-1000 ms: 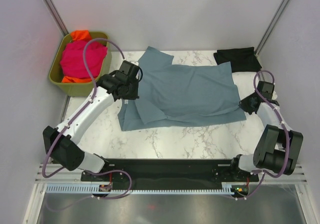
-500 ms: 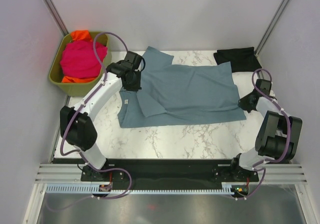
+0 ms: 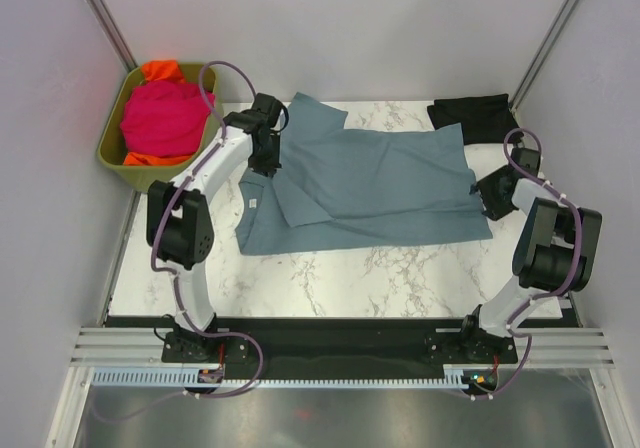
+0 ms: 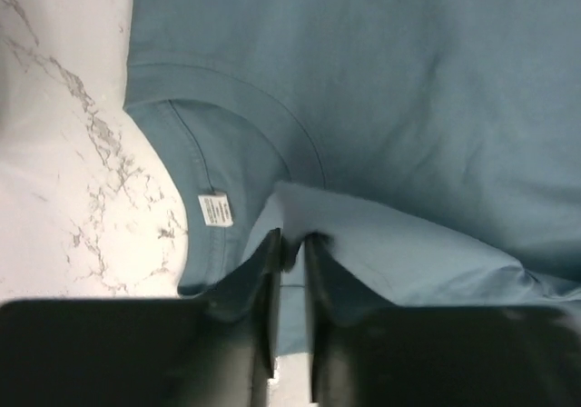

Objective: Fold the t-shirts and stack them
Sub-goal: Fold the tshirt

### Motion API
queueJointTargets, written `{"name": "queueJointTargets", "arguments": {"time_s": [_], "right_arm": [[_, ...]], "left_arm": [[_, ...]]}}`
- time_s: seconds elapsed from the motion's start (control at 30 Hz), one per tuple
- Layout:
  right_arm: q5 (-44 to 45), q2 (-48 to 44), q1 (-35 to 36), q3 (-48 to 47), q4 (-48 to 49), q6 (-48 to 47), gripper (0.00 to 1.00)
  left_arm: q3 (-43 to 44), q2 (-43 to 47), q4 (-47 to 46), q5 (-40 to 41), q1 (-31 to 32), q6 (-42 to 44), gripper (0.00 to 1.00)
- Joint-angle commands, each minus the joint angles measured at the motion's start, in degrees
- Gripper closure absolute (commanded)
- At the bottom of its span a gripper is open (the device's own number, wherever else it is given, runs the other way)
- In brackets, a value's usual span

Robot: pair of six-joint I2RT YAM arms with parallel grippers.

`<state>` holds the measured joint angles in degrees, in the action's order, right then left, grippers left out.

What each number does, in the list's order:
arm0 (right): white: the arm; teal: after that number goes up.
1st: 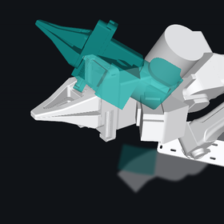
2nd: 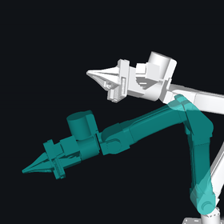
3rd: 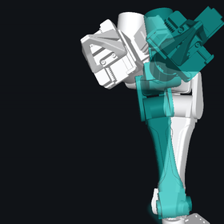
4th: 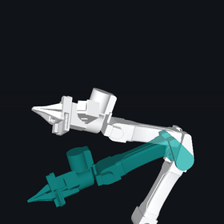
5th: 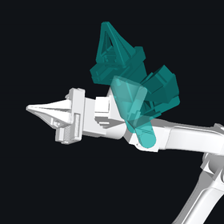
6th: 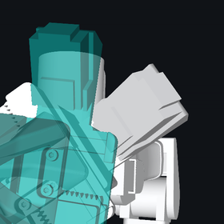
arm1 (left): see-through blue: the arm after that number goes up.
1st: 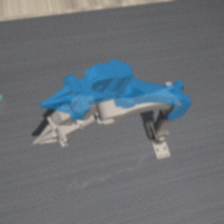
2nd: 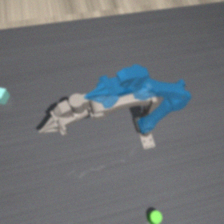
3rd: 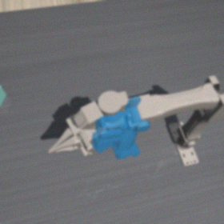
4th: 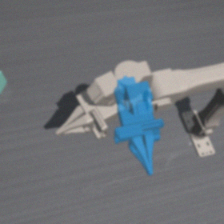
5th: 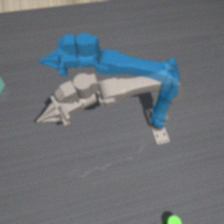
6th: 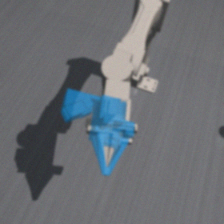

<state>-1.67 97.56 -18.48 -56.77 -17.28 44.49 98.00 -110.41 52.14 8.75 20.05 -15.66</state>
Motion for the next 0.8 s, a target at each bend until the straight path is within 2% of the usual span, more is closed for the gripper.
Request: {"name": "queueJointTargets", "arguments": {"time_s": [0.0,0.03,0.07,0.1,0.13,0.23,0.33,0.43,0.47,0.63,0.67,0.77], "right_arm": [[-0.09,1.93,0.20,-6.76,-0.12,0.16,0.25],[-0.17,2.54,0.11,-9.56,-0.91,-0.02,0.24],[-0.52,2.55,0.02,-10.71,-1.52,-0.45,0.22],[-0.61,2.11,-0.06,-11.60,-1.88,-0.98,0.20],[0.17,0.46,-0.06,-12.39,-2.75,-1.77,0.20],[1.32,-4.91,-0.33,-10.13,-3.46,-3.18,0.15],[1.32,-10.88,-0.33,-3.82,-3.29,-4.32,0.14],[-2.87,-15.37,-0.33,4.00,-1.10,-5.37,0.15],[-4.46,-16.25,-0.33,5.95,-0.22,-5.90,0.16],[-10.10,-23.19,-0.42,17.89,5.85,-8.01,0.17],[-9.67,-24.42,-0.50,19.23,6.29,-8.36,0.17],[-8.70,-27.15,-1.55,22.14,6.47,-9.60,0.17]], "left_arm": [[7.53,-4.28,0.77,-1.81,-2.82,2.74,0.73],[9.04,-5.68,1.38,-2.51,-3.61,2.65,0.68],[10.45,-6.04,1.91,-2.77,-4.84,2.48,0.54],[12.98,-6.13,3.39,-2.86,-5.28,2.22,0.48],[13.79,-4.91,3.93,-2.26,-5.55,2.13,0.35],[12.58,-0.87,4.02,1.35,-5.64,1.34,0.20],[5.21,5.98,2.97,0.92,-5.64,-1.12,0.20],[-8.84,15.64,-2.55,-2.33,-5.64,-4.63,0.23],[-16.27,20.54,-4.57,-3.64,-5.64,-6.56,0.23],[-35.04,35.42,-14.05,-9.88,-5.64,-13.68,0.26],[-40.29,37.96,-15.30,-9.81,-5.64,-15.00,0.26],[-47.95,42.99,-18.99,-7.54,-5.81,-18.43,0.25]]}}
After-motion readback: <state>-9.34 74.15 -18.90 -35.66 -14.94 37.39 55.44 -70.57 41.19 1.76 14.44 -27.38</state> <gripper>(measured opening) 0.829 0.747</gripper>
